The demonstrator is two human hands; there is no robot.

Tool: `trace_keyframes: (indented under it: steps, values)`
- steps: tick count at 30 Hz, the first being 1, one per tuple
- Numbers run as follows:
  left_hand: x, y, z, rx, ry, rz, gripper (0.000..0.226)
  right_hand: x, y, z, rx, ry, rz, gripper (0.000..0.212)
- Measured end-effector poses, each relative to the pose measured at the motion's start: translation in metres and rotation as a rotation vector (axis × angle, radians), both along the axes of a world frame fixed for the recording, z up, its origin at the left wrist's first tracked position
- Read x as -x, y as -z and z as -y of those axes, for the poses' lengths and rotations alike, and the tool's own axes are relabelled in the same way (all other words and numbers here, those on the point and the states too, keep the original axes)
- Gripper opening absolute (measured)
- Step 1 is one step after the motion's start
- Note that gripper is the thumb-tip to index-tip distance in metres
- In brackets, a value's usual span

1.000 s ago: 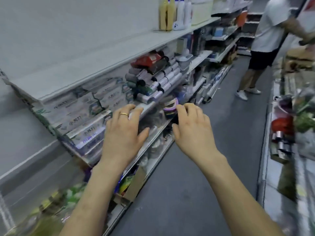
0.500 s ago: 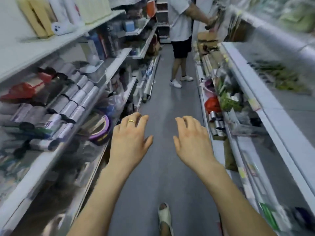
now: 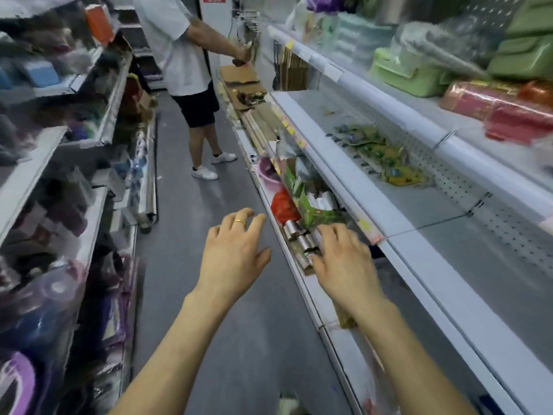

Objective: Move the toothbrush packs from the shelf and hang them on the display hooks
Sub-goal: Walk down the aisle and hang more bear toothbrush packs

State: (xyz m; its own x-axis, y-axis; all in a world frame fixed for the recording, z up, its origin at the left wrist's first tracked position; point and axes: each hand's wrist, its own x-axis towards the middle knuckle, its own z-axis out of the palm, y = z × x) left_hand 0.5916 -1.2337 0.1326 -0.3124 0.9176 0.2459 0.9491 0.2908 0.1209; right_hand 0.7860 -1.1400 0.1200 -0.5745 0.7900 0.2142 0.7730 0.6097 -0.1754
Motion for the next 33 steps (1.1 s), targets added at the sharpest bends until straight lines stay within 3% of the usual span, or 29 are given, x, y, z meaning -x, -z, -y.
trace_keyframes:
  steps: [19,27,33]
  values:
    - [0.183,0.046,-0.401,0.053,0.404,0.002,0.059,0.137,0.048,-0.332,0.159,0.404,-0.063,0.047]
    - [0.228,0.078,-0.542,0.186,0.766,0.021,0.057,0.175,0.079,-0.389,0.337,0.83,-0.266,0.049]
    - [0.258,0.096,-0.622,0.257,0.934,0.063,0.053,0.193,0.1,-0.408,0.348,1.04,-0.394,0.049]
